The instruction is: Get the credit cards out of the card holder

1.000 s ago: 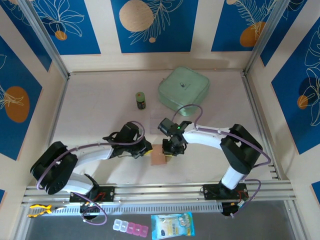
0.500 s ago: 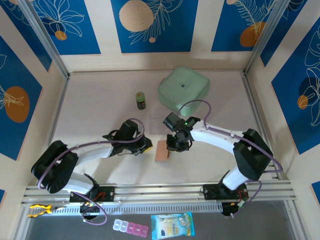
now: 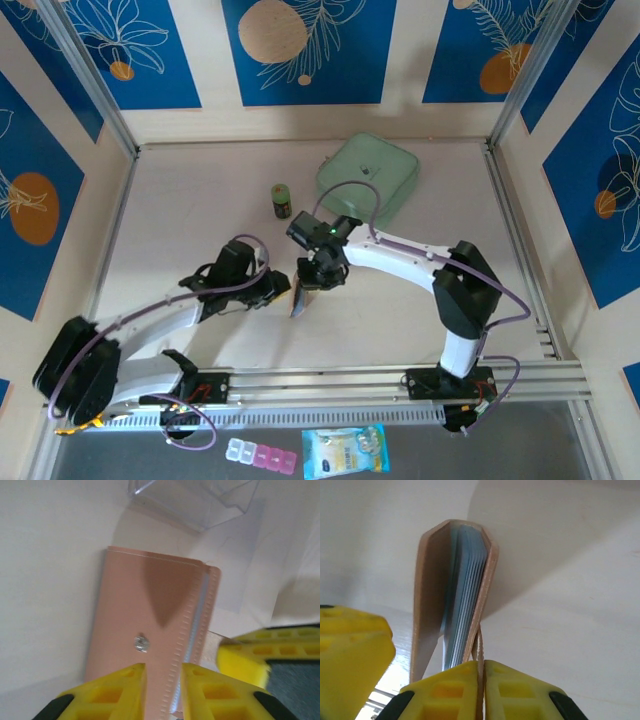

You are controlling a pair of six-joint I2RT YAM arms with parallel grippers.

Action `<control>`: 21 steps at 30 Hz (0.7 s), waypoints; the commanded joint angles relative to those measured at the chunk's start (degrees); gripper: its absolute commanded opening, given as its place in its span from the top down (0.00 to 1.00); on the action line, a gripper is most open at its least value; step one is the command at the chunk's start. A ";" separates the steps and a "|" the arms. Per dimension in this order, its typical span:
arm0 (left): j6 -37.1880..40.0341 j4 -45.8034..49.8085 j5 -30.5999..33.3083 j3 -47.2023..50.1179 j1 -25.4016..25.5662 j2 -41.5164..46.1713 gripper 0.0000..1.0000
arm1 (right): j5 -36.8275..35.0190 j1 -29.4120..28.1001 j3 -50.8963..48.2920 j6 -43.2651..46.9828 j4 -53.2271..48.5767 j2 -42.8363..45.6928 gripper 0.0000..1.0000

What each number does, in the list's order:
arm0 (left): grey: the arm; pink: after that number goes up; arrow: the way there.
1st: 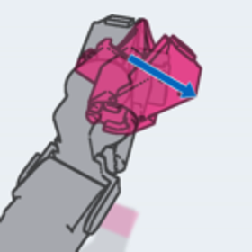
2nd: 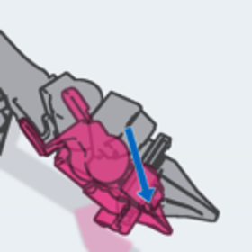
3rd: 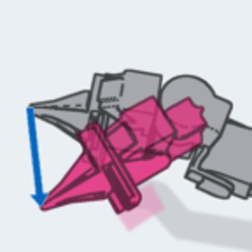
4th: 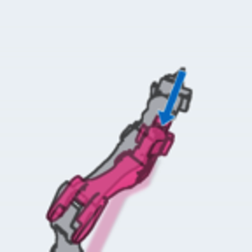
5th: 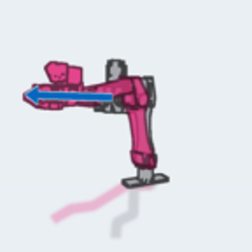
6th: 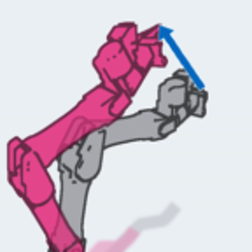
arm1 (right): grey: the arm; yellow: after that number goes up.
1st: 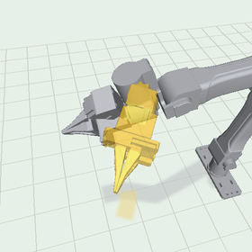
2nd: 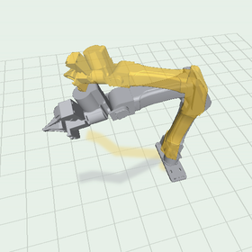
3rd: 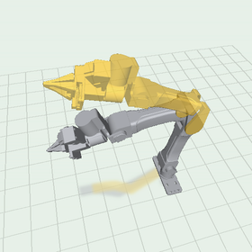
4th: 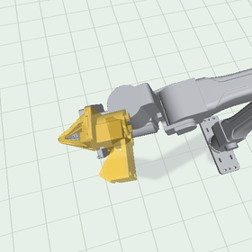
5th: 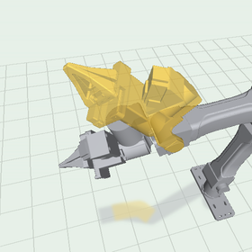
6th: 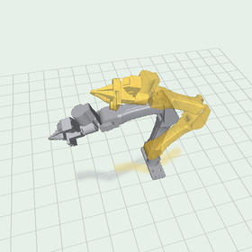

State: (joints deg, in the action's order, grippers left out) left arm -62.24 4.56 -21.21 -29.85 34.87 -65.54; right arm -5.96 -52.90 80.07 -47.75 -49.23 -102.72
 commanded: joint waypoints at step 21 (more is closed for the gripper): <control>9.23 19.13 6.62 -2.60 -3.31 10.41 0.69 | 0.05 -1.76 7.03 3.99 -6.70 1.01 0.91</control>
State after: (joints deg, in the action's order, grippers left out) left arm -55.44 22.39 -14.39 -29.34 32.10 -54.68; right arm -6.20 -54.15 85.19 -44.93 -54.13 -104.47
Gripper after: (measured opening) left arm 0.311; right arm 0.094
